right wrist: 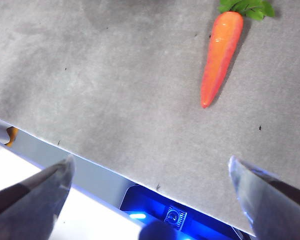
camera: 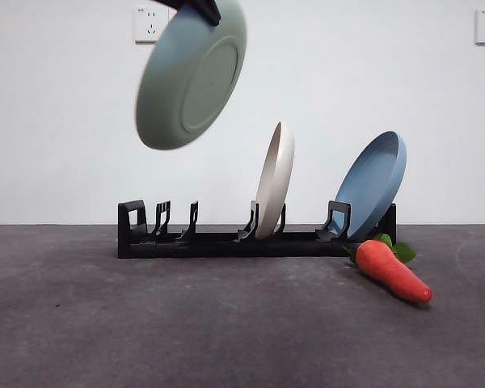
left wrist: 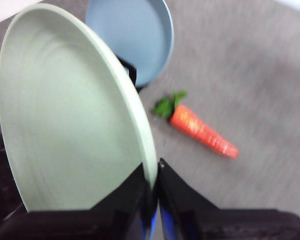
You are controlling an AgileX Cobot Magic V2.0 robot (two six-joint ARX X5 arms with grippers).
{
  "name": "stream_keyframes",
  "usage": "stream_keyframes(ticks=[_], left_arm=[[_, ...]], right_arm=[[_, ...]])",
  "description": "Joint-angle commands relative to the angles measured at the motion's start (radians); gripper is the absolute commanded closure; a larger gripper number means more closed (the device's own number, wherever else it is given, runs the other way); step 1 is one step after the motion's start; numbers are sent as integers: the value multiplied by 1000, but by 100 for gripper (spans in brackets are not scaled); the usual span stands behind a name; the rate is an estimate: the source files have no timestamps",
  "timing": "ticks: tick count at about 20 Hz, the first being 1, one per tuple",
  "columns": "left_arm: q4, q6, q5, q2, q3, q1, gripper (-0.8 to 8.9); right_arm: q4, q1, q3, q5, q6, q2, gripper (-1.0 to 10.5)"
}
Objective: Take the green plate from the plate rack,put the plate on the table,take the carrot from the table,put the carrot in the plate
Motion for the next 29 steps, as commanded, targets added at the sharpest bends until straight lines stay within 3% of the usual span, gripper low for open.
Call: stream_keyframes(ticks=[1, 6, 11, 13, 16, 21, 27, 29], left_arm=[[-94, 120, -187, 10, 2, -110, 819], [-161, 131, -355, 52, -38, -263, 819], [24, 132, -462, 56, -291, -334, 819], [152, 167, -505, 57, -395, -347, 819], [275, 235, -510, 77, -494, -364, 819], [335, 270, -511, 229, -507, -382, 819], [327, 255, -505, 312, -507, -393, 810], [312, 214, -450, 312, -507, -393, 697]], right_arm=[[2, 2, 4, 3, 6, 0, 326], [2, 2, 4, 2, 6, 0, 326], [3, 2, 4, 2, 6, 0, 325], [3, 2, 4, 2, 6, 1, 325], [3, 2, 4, 2, 6, 4, 326], [3, 2, 4, 2, 6, 5, 326], [3, 2, 4, 2, 6, 5, 325], [7, 2, 4, 2, 6, 9, 325]])
